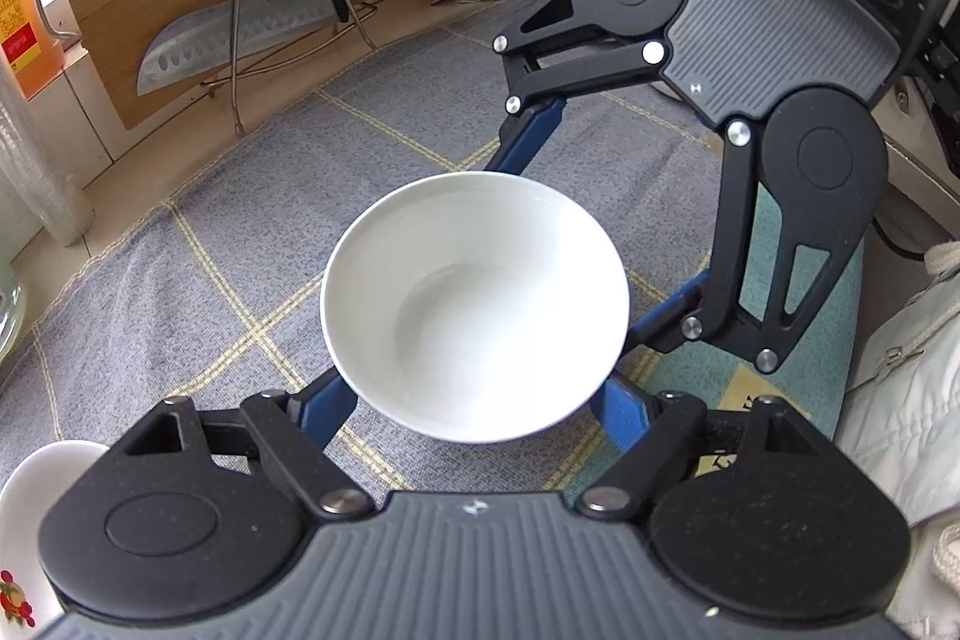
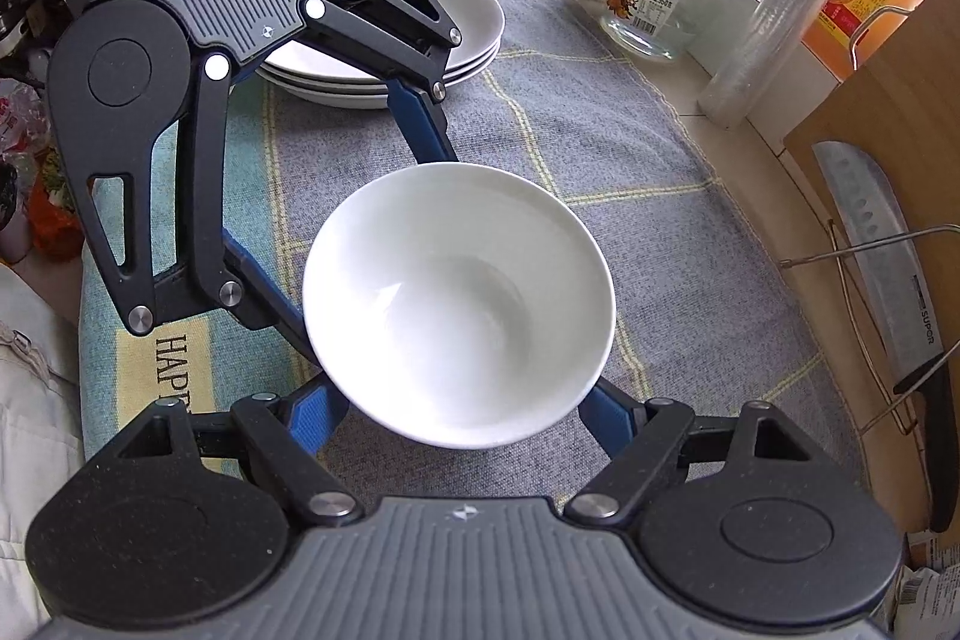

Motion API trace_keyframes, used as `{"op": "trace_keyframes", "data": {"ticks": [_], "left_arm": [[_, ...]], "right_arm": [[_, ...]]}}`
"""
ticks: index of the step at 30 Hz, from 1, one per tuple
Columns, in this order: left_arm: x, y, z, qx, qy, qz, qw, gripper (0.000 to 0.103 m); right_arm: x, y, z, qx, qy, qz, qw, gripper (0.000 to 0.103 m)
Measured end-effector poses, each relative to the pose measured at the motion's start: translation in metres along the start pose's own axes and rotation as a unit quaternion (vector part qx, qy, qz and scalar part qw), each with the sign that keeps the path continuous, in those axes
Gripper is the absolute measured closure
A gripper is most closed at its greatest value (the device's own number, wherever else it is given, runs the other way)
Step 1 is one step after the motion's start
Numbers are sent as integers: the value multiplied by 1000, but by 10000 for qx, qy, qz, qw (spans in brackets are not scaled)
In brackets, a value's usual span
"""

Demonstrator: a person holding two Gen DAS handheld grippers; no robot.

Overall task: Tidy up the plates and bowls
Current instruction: 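Lift the white bowl with both tools and carry it toward the plate stack, then lower the bowl onto the towel beside the plates and open both tools, then move both tools to the next pink-flowered white bowl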

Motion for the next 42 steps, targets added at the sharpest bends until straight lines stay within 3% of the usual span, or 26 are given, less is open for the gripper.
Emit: {"op": "trace_keyframes", "data": {"ticks": [13,15,19,29,34,42], "left_arm": [[7,0,-6,-50,-59,-23,10000,18],[9,0,-4,-28,-83,-35,10000,8],[10,0,1,120,-6,23,9999,4],[-4,-6,21,268,487,910,9943,4],[3,-8,36,324,462,1213,9910,3],[5,17,49,732,1070,1341,9825,2]], "right_arm": [[1,-7,-5,-76,29,-131,9999,15],[2,-7,-3,-35,-116,-69,9999,2],[2,-8,2,49,-89,-106,9999,0],[-2,-20,19,291,-257,-474,9981,0],[-2,-28,32,509,-410,-812,9946,0],[8,-51,49,757,-1046,-1675,9774,0]]}}
Point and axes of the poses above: each gripper's, at about its wrist camera, not at the fingertips, and z roughly against the way its jaws point, x to its right, y to its top, the point moved 10 cm from there along -z, roughly the way its jaws point, and after that the axes turned 13 degrees about y, right-handed, at the moved point
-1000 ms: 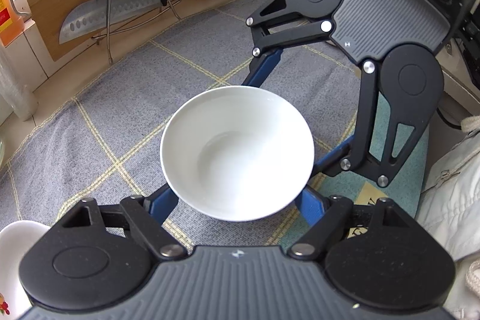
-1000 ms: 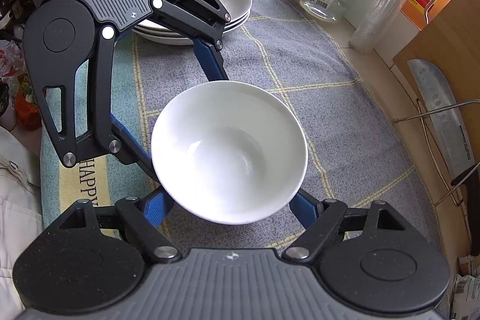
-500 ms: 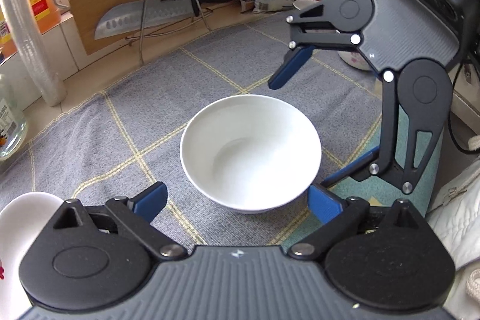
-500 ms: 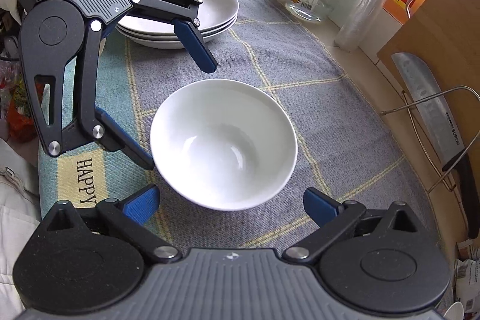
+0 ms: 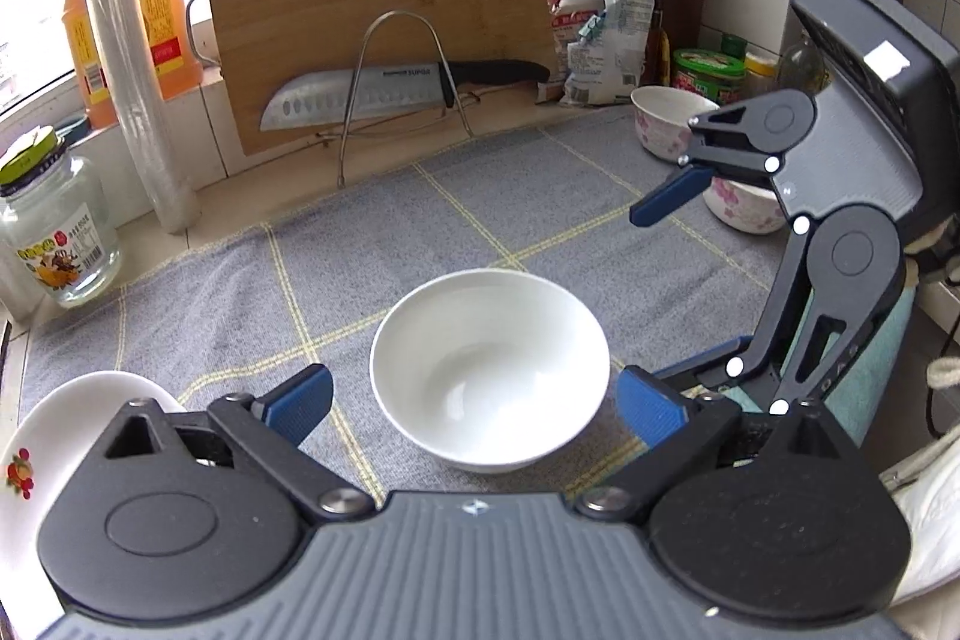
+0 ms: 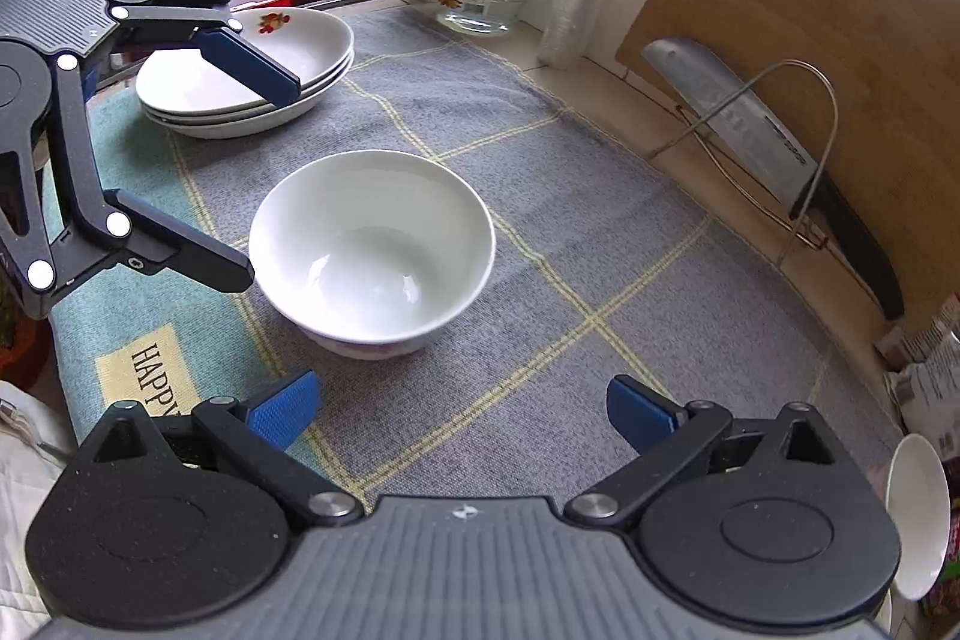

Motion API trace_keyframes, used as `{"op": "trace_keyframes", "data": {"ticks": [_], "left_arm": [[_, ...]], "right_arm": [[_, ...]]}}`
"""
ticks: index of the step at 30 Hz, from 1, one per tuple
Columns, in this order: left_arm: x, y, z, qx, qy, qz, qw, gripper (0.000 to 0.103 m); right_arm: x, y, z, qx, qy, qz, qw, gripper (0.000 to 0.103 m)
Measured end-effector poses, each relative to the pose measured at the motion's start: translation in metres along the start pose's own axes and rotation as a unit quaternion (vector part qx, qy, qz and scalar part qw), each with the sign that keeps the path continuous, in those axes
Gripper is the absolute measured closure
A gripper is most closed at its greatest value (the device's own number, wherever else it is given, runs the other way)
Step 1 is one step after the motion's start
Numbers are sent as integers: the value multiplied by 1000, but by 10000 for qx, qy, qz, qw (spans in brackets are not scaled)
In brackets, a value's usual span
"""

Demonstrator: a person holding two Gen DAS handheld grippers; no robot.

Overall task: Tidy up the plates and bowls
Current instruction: 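Move both tools to the next pink-flowered white bowl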

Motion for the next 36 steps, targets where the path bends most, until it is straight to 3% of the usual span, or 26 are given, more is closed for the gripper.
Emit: {"op": "trace_keyframes", "data": {"ticks": [5,11,15,20,25,32,36], "left_arm": [[14,19,3,284,6,-15,9996,1],[43,47,-2,625,-484,93,9968,1],[68,55,-12,620,-782,71,9950,1],[104,57,-18,588,-1039,-239,9926,1],[141,62,-32,378,-1046,-342,9932,1],[188,57,-69,-125,-1039,-212,9943,1],[213,49,-89,-331,-958,-266,9945,1]], "right_arm": [[18,-16,18,143,-568,-643,9962,0],[37,-49,44,275,-1230,-1481,9809,0],[51,-75,65,288,-1591,-1940,9676,0],[71,-98,92,412,-1824,-2095,9598,0],[105,-118,108,553,-1822,-2282,9548,0],[144,-137,113,618,-1574,-2312,9581,0],[152,-143,113,724,-1123,-2304,9639,0]]}}
Point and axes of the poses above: each gripper's, at about its wrist camera, not at the fingertips, and z roughly against the way its jaws point, x to its right, y to its top, the point moved 10 cm from there along -z, roughly the way its jaws point, and after that the axes turned 13 degrees about y, right-handed, at the moved point
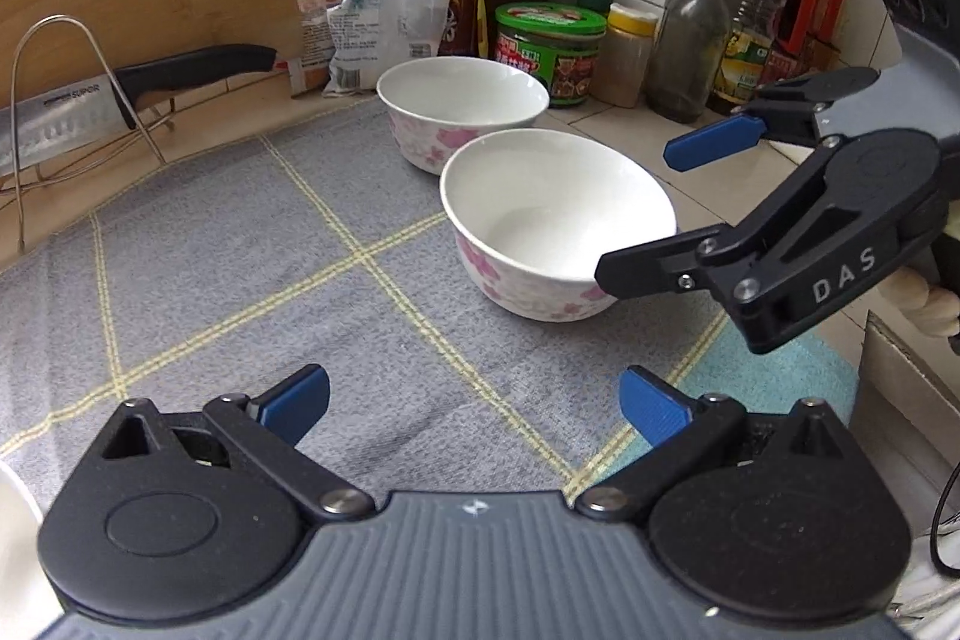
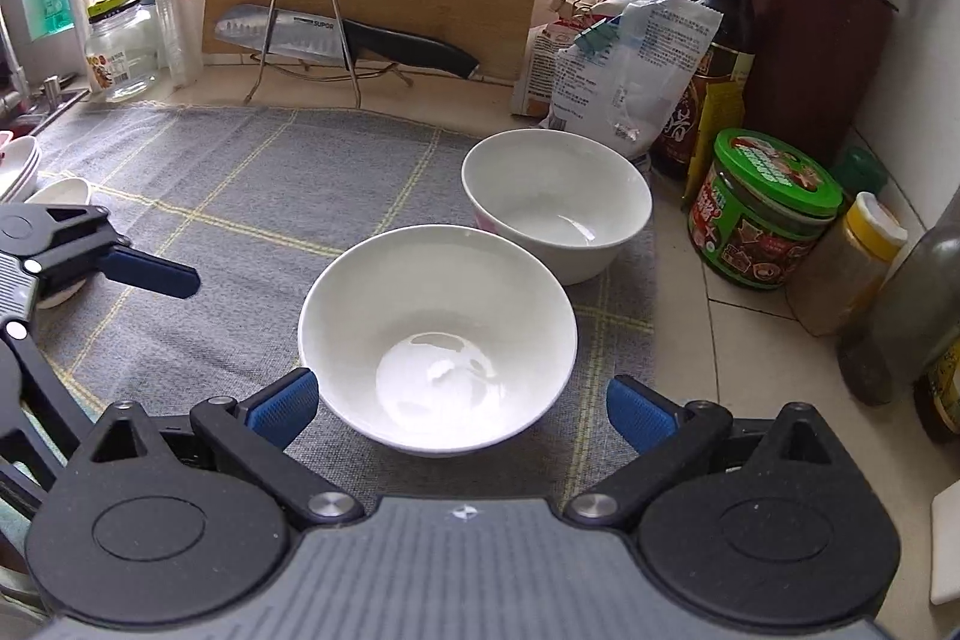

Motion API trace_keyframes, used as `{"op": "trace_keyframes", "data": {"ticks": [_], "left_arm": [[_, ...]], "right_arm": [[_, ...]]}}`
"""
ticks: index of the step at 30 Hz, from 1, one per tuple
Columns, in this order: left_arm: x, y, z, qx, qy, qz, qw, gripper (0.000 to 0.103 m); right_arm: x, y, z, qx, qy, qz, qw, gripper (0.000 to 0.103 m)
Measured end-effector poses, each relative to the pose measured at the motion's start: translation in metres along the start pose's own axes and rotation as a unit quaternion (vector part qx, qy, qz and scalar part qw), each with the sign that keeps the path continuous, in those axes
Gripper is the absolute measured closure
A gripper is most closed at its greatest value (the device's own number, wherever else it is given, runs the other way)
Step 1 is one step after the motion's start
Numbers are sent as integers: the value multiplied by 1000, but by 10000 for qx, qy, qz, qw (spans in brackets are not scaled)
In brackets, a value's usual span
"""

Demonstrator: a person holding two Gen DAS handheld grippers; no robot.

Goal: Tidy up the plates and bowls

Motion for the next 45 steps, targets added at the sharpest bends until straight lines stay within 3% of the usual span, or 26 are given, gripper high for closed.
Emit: {"op": "trace_keyframes", "data": {"ticks": [9,13,16,22,29,32,41,45], "left_arm": [[31,0,-33,-153,29,80,9998,1],[32,3,-38,-128,206,86,9997,1],[34,3,-43,-64,541,-96,9985,0],[32,7,-43,-119,682,217,9974,1],[34,22,-35,246,463,224,9984,1],[37,26,-35,334,452,123,9983,2],[39,29,-34,457,413,-45,9981,4],[41,30,-34,488,304,-67,9983,11]], "right_arm": [[17,1,-3,-26,528,-98,9986,0],[22,2,-7,-102,627,-46,9980,0],[24,4,-8,-116,654,45,9978,0],[23,7,-10,-115,830,122,9964,0],[20,11,-13,-132,983,194,9949,1],[18,11,-16,-196,1051,210,9940,7],[18,16,-20,-235,1180,250,9924,15],[19,17,-22,-273,1173,307,9923,18]]}}
Point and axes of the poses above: each gripper's, at about its wrist camera, not at the fingertips, and z roughly against the way its jaws point, x to its right, y to its top, the point moved 10 cm from there along -z, roughly the way its jaws point, and after that the axes turned 13 degrees about y, right-handed, at the moved point
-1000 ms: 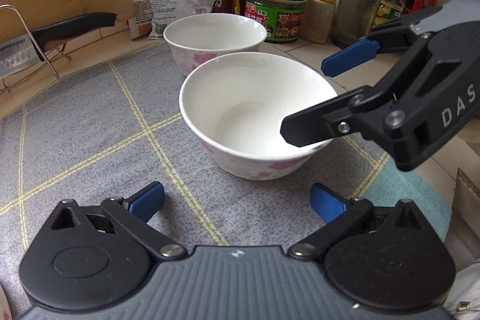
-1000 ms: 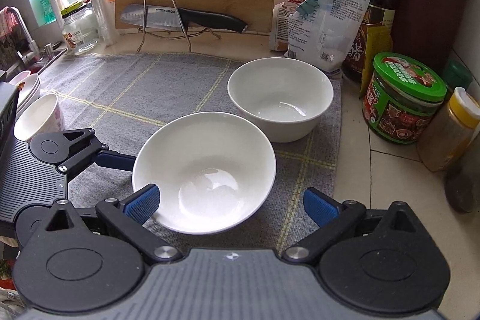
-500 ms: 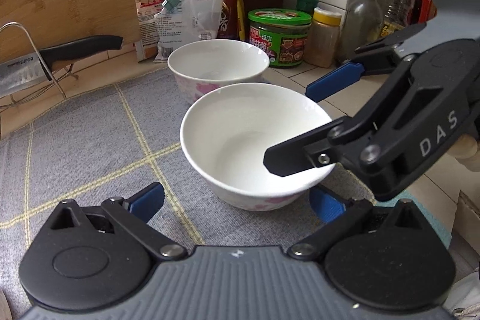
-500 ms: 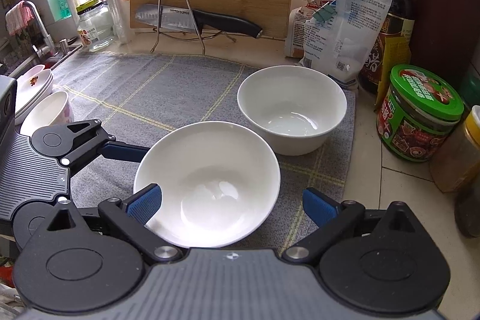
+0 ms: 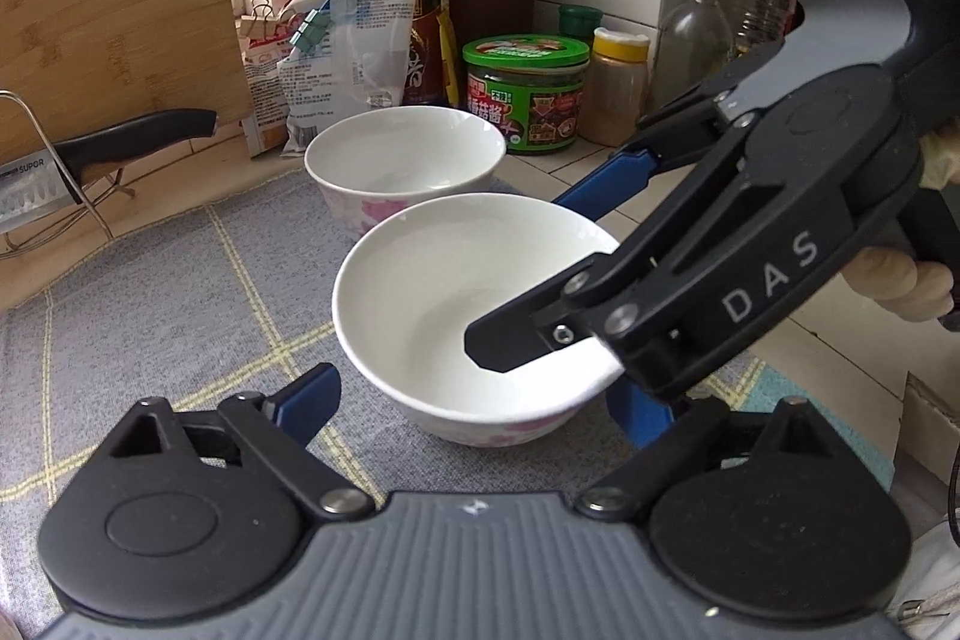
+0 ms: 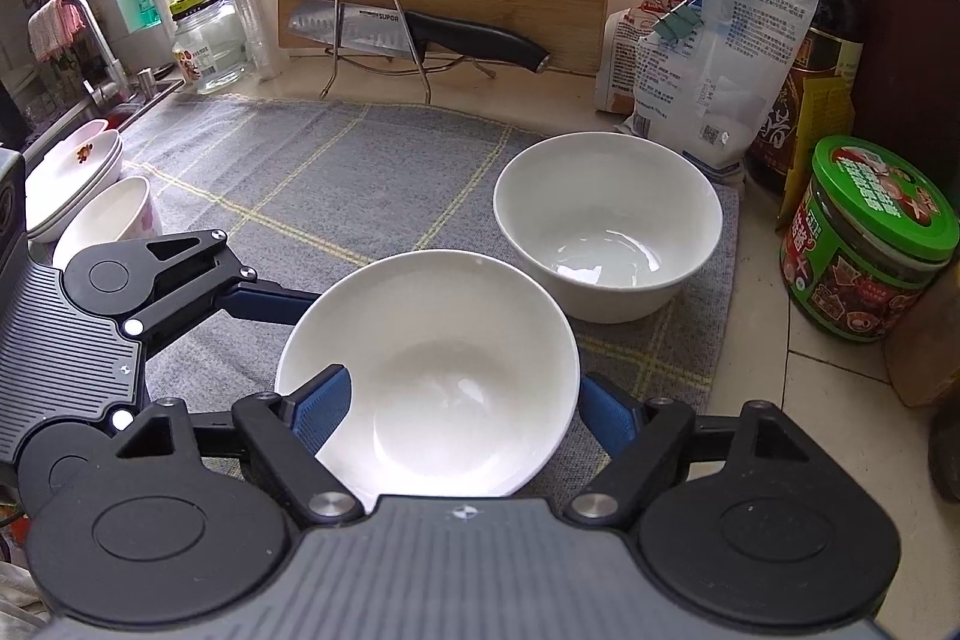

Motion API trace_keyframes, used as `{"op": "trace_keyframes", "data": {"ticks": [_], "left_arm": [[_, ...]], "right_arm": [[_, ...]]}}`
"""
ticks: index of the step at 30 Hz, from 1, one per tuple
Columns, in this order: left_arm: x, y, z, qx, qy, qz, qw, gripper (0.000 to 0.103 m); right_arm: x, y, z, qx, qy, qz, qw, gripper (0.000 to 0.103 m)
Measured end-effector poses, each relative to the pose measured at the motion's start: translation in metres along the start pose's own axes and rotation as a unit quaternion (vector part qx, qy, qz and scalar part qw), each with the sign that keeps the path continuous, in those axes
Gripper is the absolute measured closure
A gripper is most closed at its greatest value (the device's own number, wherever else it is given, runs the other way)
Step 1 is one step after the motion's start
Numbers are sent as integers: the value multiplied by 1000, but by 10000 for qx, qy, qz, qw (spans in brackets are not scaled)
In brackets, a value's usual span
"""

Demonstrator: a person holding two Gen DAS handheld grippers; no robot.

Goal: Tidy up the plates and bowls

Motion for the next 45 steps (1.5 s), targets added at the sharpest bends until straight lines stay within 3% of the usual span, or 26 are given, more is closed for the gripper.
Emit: {"op": "trace_keyframes", "data": {"ticks": [5,18,24,34,45], "left_arm": [[4,2,2,60,-23,-97,9999,16],[2,2,2,83,-61,-125,9999,15],[1,2,2,118,-86,-199,9997,15],[1,2,6,101,-129,-256,9995,16],[-10,3,27,88,-94,-331,9994,16]], "right_arm": [[0,1,0,-24,31,6,10000,22],[6,6,-8,-149,79,82,9998,22],[5,9,-10,-157,319,-78,9993,22],[2,9,-8,-180,225,-82,9996,30],[-17,16,-2,-196,313,26,9993,30]]}}
Point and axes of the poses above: each gripper's, at about its wrist camera, not at the fingertips, and z roughly against the way its jaws point, x to its right, y to its top, the point moved 10 cm from there along -z, roughly the way its jaws point, and after that the axes turned 13 degrees about y, right-handed, at the moved point
